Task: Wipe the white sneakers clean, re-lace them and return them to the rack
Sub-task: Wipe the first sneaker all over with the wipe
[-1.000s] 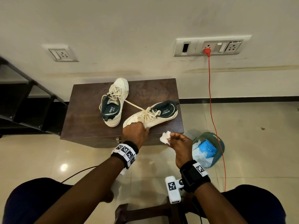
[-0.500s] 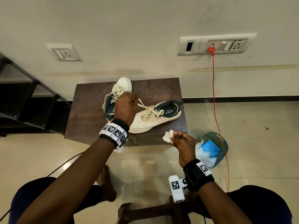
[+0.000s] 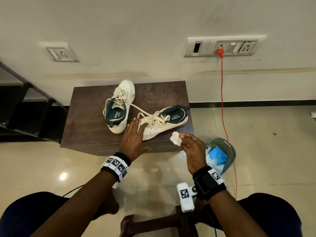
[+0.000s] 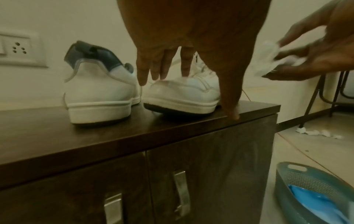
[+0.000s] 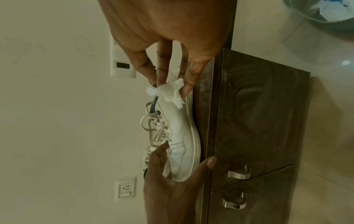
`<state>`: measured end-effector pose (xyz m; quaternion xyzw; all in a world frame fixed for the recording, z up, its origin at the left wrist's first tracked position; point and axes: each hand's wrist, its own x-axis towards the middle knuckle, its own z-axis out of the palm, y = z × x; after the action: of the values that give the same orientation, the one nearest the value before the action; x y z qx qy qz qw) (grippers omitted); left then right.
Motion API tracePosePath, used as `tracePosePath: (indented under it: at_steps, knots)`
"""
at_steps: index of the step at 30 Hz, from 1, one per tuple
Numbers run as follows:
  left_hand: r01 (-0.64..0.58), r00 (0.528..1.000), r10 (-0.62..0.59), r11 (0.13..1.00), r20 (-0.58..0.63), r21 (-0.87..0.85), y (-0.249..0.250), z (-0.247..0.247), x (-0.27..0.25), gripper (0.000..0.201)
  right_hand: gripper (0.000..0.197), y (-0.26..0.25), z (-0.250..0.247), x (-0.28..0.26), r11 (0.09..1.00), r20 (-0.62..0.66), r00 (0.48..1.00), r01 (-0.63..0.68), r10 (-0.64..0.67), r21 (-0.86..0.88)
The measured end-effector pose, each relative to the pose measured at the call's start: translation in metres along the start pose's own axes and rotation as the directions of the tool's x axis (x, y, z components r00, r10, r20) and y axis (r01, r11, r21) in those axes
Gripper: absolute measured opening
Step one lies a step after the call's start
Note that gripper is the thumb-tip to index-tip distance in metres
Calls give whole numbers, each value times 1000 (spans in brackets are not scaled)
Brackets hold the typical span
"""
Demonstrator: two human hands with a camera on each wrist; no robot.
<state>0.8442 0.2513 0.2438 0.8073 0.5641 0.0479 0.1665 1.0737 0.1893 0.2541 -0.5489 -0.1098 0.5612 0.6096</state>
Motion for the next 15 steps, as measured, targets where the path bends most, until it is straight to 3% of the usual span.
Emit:
tracePosePath:
  at_steps: [3, 5, 9, 12, 15]
  knots:
    - [36, 996, -34, 999, 84, -25, -5, -2, 16, 109, 27, 1, 7, -2, 999, 0, 1000, 21, -21, -25]
    - [75, 995, -71, 995, 71, -63, -7, -3, 24, 105, 19, -3, 13, -6, 995, 32, 997, 69, -66, -74]
    - [85, 994, -81, 994, 70, -62, -14, -8, 35, 125, 25, -9, 26, -7, 978, 81, 984, 169, -160, -119]
    - [73, 993, -68, 996, 94, -45, -16, -14, 36, 114, 35, -10, 36, -8, 970, 87, 980, 191, -179, -150]
    - [73, 996, -63, 984, 68, -160, -16, -18, 25, 92, 32, -7, 45, -11, 945, 99, 971, 235, -218, -227]
